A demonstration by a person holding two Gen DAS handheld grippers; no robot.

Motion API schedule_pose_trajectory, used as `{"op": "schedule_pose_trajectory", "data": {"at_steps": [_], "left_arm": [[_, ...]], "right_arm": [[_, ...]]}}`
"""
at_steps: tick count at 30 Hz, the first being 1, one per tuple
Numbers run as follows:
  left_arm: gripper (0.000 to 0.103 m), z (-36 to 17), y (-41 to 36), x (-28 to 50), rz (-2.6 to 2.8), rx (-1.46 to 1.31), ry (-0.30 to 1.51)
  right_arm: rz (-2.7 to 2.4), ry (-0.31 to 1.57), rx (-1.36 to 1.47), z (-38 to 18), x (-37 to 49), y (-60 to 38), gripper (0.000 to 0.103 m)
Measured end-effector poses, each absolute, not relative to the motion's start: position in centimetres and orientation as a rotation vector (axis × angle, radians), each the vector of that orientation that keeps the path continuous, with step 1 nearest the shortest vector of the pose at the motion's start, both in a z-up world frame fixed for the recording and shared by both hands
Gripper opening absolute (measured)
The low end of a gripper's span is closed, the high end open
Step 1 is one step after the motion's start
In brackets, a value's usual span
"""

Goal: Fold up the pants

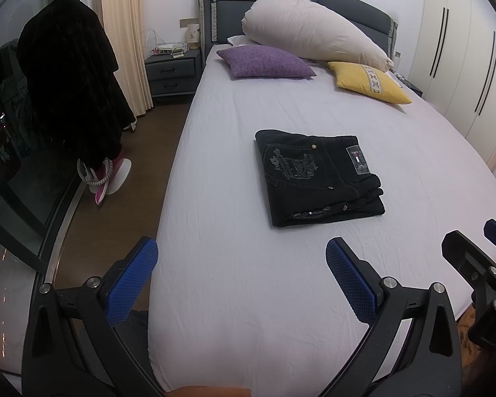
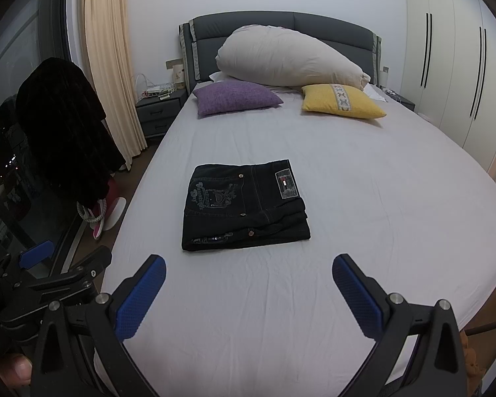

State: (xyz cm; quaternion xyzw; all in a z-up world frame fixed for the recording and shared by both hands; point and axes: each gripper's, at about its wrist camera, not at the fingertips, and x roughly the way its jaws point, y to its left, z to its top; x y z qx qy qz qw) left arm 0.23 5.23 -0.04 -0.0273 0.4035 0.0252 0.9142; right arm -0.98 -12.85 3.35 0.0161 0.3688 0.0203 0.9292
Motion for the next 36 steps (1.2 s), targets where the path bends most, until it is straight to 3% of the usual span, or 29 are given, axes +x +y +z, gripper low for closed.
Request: {"op": "schedule_pose_trajectory", "data": {"at_steps": [36], "left_arm": [[0.103, -0.24, 4.84, -0.24, 0.06, -0.068, 0.842]], "right_arm": [[0.043, 0.759, 0.031, 3.66, -1.15, -12.93, 0.103]]}}
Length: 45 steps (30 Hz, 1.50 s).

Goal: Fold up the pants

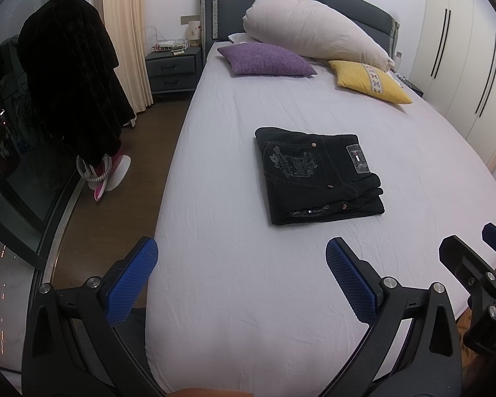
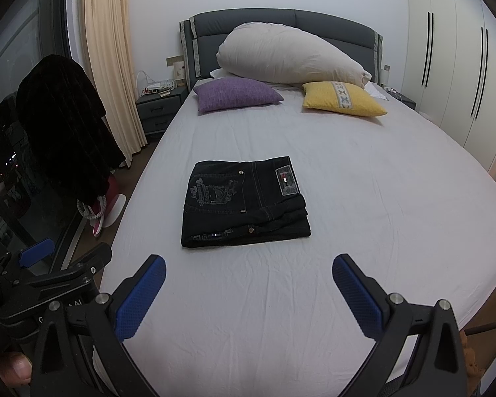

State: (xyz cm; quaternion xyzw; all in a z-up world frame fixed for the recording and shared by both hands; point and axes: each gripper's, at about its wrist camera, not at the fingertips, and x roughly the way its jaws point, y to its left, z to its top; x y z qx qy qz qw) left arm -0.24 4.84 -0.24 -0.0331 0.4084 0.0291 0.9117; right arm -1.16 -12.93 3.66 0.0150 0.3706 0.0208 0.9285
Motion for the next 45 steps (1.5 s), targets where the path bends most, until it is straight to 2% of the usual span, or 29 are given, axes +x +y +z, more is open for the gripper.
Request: {"op": "schedule_pose_trajectory", "data": {"at_steps": [45], "left_arm": [[0.103, -0.9, 4.9, -1.4, 0.057, -0.071, 0.85]], "right_arm": [[0.045, 0.768, 0.032, 4.0, -1.5, -13.0, 0.103]]}}
